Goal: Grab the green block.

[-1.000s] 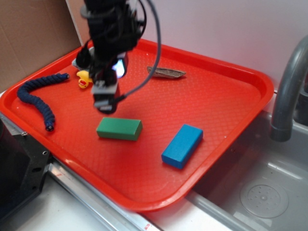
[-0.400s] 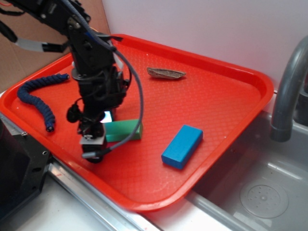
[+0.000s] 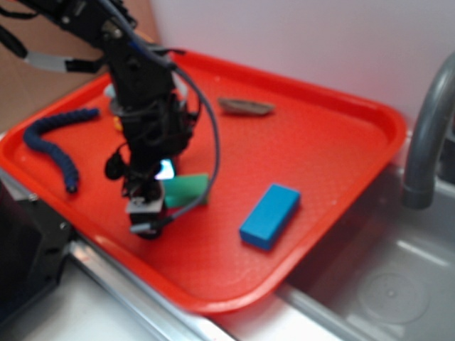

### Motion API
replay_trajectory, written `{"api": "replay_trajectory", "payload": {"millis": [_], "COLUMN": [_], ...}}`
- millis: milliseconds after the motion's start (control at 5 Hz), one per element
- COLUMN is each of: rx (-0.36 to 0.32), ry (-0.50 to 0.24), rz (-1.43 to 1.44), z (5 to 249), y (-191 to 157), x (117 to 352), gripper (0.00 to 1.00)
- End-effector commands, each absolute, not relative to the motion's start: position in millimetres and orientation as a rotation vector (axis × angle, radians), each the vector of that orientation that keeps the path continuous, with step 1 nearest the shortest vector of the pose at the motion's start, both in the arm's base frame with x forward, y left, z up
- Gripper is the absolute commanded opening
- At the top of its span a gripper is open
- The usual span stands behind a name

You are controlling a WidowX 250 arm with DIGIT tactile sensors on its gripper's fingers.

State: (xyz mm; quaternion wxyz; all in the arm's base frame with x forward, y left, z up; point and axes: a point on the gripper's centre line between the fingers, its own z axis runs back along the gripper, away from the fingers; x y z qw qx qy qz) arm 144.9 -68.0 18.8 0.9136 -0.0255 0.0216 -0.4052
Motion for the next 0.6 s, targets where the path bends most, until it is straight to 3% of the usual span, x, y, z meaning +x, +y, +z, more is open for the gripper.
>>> {"api": "replay_trajectory", "payload": {"millis": [0, 200, 400], "rx": [-0.015, -0.014, -0.014], "ry": [-0.022, 0.004, -0.009], "rz": [-0.728, -0.699, -0.592], "z": [61, 58, 73], "y": [-77, -78, -76], "x": [177, 175, 173], "gripper": [0.0, 0.0, 1.0]}}
